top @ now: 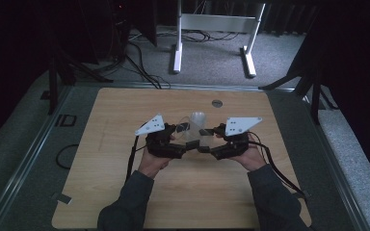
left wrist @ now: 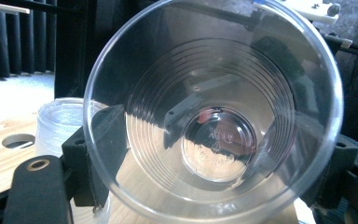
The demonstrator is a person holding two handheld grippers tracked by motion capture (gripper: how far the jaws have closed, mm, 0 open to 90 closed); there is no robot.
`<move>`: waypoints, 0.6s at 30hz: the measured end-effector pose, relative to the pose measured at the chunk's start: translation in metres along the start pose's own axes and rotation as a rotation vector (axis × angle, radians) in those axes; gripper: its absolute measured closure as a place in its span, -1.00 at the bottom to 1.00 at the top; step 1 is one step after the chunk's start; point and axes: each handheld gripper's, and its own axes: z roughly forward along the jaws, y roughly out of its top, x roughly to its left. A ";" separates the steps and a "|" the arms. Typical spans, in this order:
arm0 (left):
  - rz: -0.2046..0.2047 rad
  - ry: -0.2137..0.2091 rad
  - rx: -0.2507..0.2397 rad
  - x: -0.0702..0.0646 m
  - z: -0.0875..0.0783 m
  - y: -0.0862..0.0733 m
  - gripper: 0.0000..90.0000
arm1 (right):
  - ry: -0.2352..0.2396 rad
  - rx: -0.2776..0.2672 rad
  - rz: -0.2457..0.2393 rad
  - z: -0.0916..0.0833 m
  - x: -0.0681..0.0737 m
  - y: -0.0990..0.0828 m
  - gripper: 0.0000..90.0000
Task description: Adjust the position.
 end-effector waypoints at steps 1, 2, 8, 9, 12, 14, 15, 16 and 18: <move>-0.004 -0.002 -0.004 0.000 0.000 0.000 -0.55 | 0.001 0.000 0.000 0.000 0.000 0.000 -0.09; -0.006 -0.004 -0.005 0.001 0.000 0.000 -0.55 | 0.004 0.002 -0.001 0.001 0.000 0.000 -0.09; -0.008 -0.019 -0.009 0.001 0.000 0.000 -0.47 | 0.008 0.007 -0.003 0.001 0.000 0.000 -0.09; -0.005 -0.017 -0.009 0.000 0.000 0.000 -0.42 | 0.007 0.008 -0.003 0.001 0.000 0.000 -0.10; -0.005 -0.016 -0.009 0.000 0.000 0.000 -0.42 | 0.008 0.009 -0.002 0.000 0.000 0.000 -0.10; -0.003 -0.014 -0.008 0.000 0.000 0.000 -0.42 | 0.009 0.010 -0.003 0.001 -0.001 0.000 -0.10; -0.004 -0.015 -0.008 0.000 0.000 0.000 -0.41 | 0.009 0.011 -0.003 0.001 -0.001 0.000 -0.11; -0.004 -0.015 -0.008 0.000 0.000 0.000 -0.41 | 0.010 0.011 -0.003 0.001 -0.001 0.000 -0.11; -0.003 -0.015 -0.009 0.000 0.000 0.000 -0.40 | 0.014 0.014 -0.004 0.001 -0.001 0.000 -0.15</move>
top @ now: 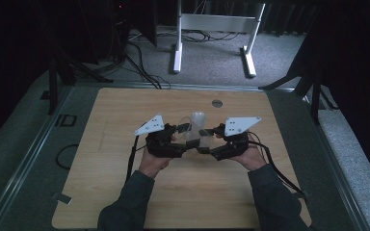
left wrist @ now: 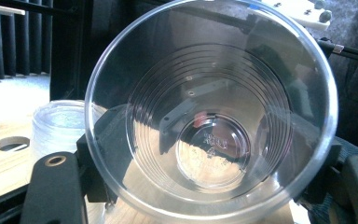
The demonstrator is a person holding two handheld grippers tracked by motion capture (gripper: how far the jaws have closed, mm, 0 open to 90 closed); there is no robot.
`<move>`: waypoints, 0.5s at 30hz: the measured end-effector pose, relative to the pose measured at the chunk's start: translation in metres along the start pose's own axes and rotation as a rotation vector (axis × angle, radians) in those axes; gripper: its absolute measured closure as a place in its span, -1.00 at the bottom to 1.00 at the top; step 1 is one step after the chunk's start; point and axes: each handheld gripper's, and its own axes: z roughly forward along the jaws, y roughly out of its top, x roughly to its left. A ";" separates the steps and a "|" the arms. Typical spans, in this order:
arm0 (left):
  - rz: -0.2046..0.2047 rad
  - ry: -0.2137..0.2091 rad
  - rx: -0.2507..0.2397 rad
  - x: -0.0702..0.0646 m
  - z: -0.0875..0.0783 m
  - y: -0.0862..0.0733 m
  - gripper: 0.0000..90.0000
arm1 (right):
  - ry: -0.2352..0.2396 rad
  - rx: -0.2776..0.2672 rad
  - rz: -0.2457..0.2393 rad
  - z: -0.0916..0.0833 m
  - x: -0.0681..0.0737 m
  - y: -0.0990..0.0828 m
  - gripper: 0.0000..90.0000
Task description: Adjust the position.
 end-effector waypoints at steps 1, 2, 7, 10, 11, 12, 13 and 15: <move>0.001 0.000 -0.001 0.000 0.000 0.000 -0.39 | 0.001 0.006 0.002 0.000 0.000 0.000 -0.16; 0.001 0.002 -0.002 0.000 0.000 0.000 -0.39 | 0.000 0.011 0.002 0.001 0.000 0.000 -0.17; 0.001 0.000 -0.007 0.000 0.000 0.000 -0.38 | 0.001 0.030 -0.003 0.003 0.002 -0.001 -0.21; 0.001 0.003 -0.008 0.000 -0.001 0.000 -0.38 | -0.002 0.025 -0.001 0.003 0.002 -0.001 -0.25; 0.000 0.003 -0.009 0.001 -0.001 0.000 -0.37 | 0.000 0.026 0.001 0.003 0.001 -0.001 -0.27; -0.002 0.004 -0.012 0.000 -0.001 0.001 -0.37 | 0.002 0.027 0.002 0.002 0.001 0.000 -0.28; 0.000 0.005 -0.012 0.001 -0.001 0.001 -0.37 | 0.002 0.030 0.003 0.002 0.001 0.000 -0.32; 0.000 0.008 -0.013 0.001 -0.002 0.001 -0.37 | 0.004 0.037 0.004 0.002 0.002 -0.001 -0.32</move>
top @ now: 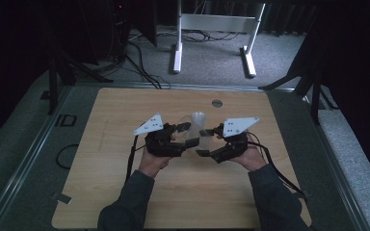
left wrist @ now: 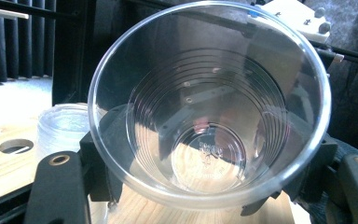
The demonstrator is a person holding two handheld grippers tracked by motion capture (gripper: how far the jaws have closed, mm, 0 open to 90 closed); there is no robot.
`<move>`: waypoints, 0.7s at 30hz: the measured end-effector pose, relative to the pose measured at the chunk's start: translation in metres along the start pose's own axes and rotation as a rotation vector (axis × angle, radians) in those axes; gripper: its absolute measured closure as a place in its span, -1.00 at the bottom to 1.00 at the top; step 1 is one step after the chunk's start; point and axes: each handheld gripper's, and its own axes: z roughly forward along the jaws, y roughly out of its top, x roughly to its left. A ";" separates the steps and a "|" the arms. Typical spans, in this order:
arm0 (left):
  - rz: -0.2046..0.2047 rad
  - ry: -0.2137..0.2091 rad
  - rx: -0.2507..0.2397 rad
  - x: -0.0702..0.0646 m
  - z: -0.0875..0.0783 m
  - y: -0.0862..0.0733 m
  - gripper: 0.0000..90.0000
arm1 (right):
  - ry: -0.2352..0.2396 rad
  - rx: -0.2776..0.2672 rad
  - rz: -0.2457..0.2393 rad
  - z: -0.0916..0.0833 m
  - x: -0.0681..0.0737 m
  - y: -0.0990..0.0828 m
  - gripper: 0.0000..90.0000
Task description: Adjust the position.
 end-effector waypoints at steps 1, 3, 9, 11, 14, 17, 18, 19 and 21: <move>0.000 -0.001 0.001 0.000 0.000 0.000 -0.37 | -0.001 0.001 -0.001 0.000 0.000 0.000 -0.32; 0.000 -0.001 0.002 0.000 0.000 0.000 -0.37 | -0.003 0.000 0.002 0.000 0.000 0.000 -0.33; 0.002 -0.001 0.002 0.000 0.000 0.000 -0.36 | -0.005 0.003 0.003 -0.001 -0.001 0.001 -0.34; 0.003 -0.003 0.002 -0.001 0.001 0.000 -0.36 | -0.007 0.012 0.002 -0.002 -0.002 0.001 -0.35; 0.004 -0.002 0.003 -0.001 0.001 0.000 -0.36 | -0.009 0.015 0.004 -0.003 -0.003 0.002 -0.36; 0.008 0.002 0.008 -0.001 0.001 0.000 -0.36 | -0.014 0.029 0.002 -0.003 -0.003 0.003 -0.40; 0.009 0.001 0.009 -0.001 0.001 0.000 -0.36 | -0.012 0.037 0.000 -0.003 -0.003 0.004 -0.41; 0.011 0.004 0.011 -0.001 0.000 0.000 -0.36 | -0.003 0.041 -0.003 -0.003 -0.003 0.005 -0.41; 0.013 0.005 0.012 -0.001 0.000 0.000 -0.36 | -0.004 0.052 -0.008 -0.004 -0.003 0.007 -0.46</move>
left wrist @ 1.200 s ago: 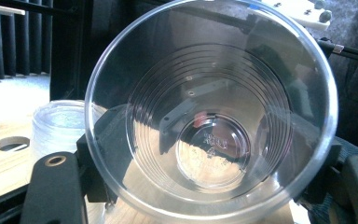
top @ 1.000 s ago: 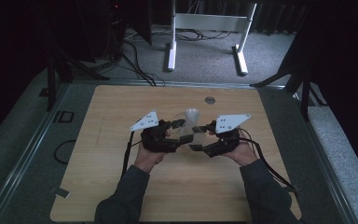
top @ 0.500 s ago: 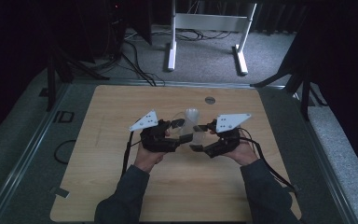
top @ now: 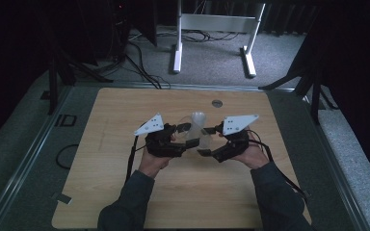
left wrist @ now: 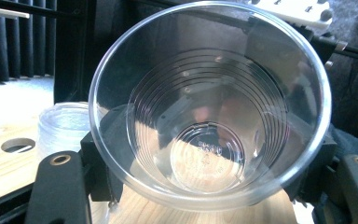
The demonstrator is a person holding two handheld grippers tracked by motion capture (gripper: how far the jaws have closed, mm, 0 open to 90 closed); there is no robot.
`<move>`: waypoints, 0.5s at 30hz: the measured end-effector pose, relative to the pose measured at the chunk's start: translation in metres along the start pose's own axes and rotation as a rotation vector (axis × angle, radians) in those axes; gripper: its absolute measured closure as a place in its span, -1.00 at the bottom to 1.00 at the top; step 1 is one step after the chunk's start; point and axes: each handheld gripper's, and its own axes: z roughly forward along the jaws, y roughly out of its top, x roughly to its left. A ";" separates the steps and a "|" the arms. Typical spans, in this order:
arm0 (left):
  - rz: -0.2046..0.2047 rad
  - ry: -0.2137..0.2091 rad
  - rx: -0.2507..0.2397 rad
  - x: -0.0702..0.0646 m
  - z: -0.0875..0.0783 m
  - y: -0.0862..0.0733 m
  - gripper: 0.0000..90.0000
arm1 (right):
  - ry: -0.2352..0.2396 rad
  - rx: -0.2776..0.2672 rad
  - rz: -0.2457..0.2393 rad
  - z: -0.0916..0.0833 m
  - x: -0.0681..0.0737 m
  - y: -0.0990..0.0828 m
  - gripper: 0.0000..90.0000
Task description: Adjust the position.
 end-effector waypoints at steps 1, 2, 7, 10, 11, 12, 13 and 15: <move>0.004 0.001 0.006 0.000 -0.001 0.000 -0.36 | 0.005 0.004 0.000 0.000 0.000 0.001 -0.46; 0.006 0.001 0.009 0.000 -0.001 0.000 -0.36 | 0.010 0.029 -0.009 0.000 0.000 0.003 -0.49; 0.009 0.000 0.024 0.000 -0.002 0.000 -0.36 | 0.023 0.057 -0.011 -0.001 -0.001 0.005 -0.52; 0.014 -0.003 0.042 0.000 -0.001 -0.001 -0.36 | 0.025 0.072 -0.010 -0.001 -0.003 0.004 -0.53; 0.018 -0.005 0.054 0.000 -0.001 -0.001 -0.36 | 0.026 0.079 -0.011 -0.001 -0.003 0.004 -0.53; 0.025 -0.002 0.064 -0.001 -0.001 -0.001 -0.36 | 0.031 0.086 -0.011 0.000 -0.003 0.004 -0.52; 0.024 -0.003 0.071 -0.001 0.000 -0.002 -0.36 | 0.032 0.089 -0.014 0.000 -0.003 0.004 -0.52; 0.032 -0.005 0.089 -0.001 0.000 -0.002 -0.36 | 0.034 0.094 -0.016 0.001 -0.003 0.004 -0.50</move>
